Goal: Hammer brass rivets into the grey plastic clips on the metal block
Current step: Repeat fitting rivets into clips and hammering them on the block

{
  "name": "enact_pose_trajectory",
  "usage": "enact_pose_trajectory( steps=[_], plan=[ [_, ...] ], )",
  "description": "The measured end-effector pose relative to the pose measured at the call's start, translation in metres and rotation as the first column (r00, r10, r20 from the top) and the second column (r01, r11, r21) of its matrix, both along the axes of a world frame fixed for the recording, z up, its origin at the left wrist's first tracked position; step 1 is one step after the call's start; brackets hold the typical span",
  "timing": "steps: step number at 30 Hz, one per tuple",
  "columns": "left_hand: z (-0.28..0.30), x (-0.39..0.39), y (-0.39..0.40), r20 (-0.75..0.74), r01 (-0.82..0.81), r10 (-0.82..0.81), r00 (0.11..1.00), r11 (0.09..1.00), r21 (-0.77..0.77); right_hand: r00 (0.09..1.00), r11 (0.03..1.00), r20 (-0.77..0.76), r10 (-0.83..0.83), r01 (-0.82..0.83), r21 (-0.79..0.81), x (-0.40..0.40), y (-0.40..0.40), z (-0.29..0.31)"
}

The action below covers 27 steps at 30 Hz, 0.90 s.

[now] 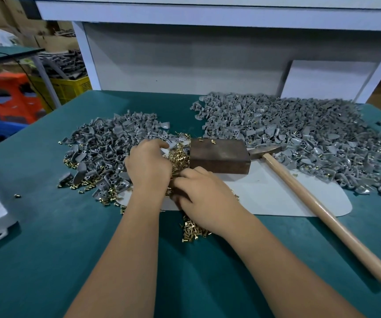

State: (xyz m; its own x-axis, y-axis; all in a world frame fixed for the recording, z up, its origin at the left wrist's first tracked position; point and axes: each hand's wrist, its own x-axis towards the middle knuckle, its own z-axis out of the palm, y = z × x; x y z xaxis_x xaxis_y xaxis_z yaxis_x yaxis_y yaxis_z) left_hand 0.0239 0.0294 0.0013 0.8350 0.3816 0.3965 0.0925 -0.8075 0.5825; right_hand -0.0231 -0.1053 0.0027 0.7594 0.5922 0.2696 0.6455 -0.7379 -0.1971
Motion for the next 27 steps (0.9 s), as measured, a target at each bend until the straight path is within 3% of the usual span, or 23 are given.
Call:
enact_pose_trajectory(
  steps=[5, 10, 19, 27],
  plan=[
    [-0.001, 0.001, -0.004, 0.177, 0.11, -0.095, 0.98, 0.991, -0.074, 1.0, 0.996, -0.022, -0.019, 0.021, 0.086, 0.0, 0.002, 0.002],
    [0.003, 0.0, -0.013, 0.38, 0.281, -0.218, 0.899, 0.952, -0.118, 1.0, 1.0, 0.017, 0.007, -0.007, 0.029, 0.001, 0.001, -0.001],
    [0.002, 0.001, -0.015, 0.388, 0.299, -0.201, 0.899, 0.931, -0.21, 1.0, 0.998, 0.022, -0.004, 0.003, 0.07, 0.001, 0.0, 0.003],
    [0.002, 0.003, -0.02, 0.376, 0.304, -0.188, 0.907, 0.912, -0.275, 0.991, 0.995, 0.094, -0.097, 0.097, 0.006, 0.004, -0.002, 0.001]
  ],
)
